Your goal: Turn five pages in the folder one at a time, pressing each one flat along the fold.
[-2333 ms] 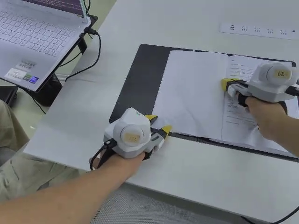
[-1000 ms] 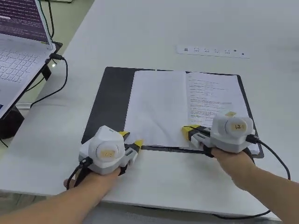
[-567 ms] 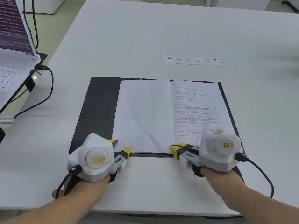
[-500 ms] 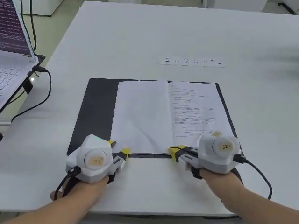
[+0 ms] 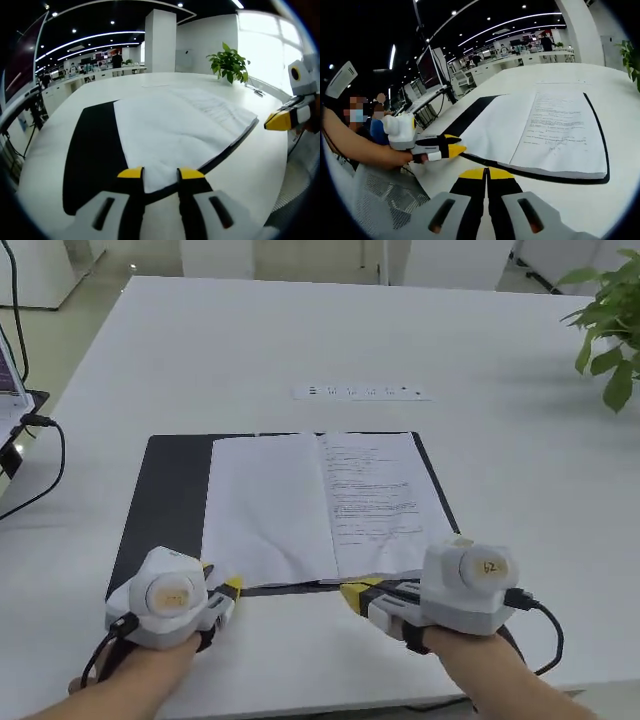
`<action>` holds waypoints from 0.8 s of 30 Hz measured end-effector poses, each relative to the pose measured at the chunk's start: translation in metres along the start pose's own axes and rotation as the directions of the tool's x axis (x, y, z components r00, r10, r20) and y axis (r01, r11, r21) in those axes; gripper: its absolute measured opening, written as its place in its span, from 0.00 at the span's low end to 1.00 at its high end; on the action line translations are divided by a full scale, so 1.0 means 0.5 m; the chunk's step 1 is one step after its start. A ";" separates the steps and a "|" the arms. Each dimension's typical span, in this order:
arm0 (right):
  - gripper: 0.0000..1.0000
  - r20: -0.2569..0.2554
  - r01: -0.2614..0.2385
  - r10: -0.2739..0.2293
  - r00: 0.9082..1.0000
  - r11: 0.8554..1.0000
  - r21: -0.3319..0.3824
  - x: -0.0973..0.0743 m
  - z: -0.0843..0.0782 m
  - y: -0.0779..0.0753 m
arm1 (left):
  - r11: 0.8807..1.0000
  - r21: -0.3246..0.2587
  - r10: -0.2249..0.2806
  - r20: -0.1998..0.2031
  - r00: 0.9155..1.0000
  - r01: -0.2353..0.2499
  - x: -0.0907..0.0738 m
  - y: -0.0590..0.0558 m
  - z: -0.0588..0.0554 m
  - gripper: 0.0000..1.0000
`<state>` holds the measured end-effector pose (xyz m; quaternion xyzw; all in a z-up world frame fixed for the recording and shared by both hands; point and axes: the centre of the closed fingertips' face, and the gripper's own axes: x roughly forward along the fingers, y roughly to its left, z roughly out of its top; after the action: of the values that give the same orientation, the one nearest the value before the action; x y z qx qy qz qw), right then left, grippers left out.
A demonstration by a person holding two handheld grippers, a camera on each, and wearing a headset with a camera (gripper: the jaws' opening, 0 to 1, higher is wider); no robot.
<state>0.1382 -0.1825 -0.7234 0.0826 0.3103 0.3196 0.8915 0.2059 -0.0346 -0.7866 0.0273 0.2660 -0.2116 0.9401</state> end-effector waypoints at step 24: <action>0.00 0.226 0.241 -0.251 0.941 0.968 0.071 -0.222 0.121 -0.062 | 0.984 -0.155 -0.087 0.021 0.996 0.089 -0.161 -0.014 0.111 0.44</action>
<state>0.1240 -0.2725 -0.6304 0.0989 0.2178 0.1874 0.9527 0.1684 -0.0195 -0.6974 -0.0596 0.2762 -0.2315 0.9309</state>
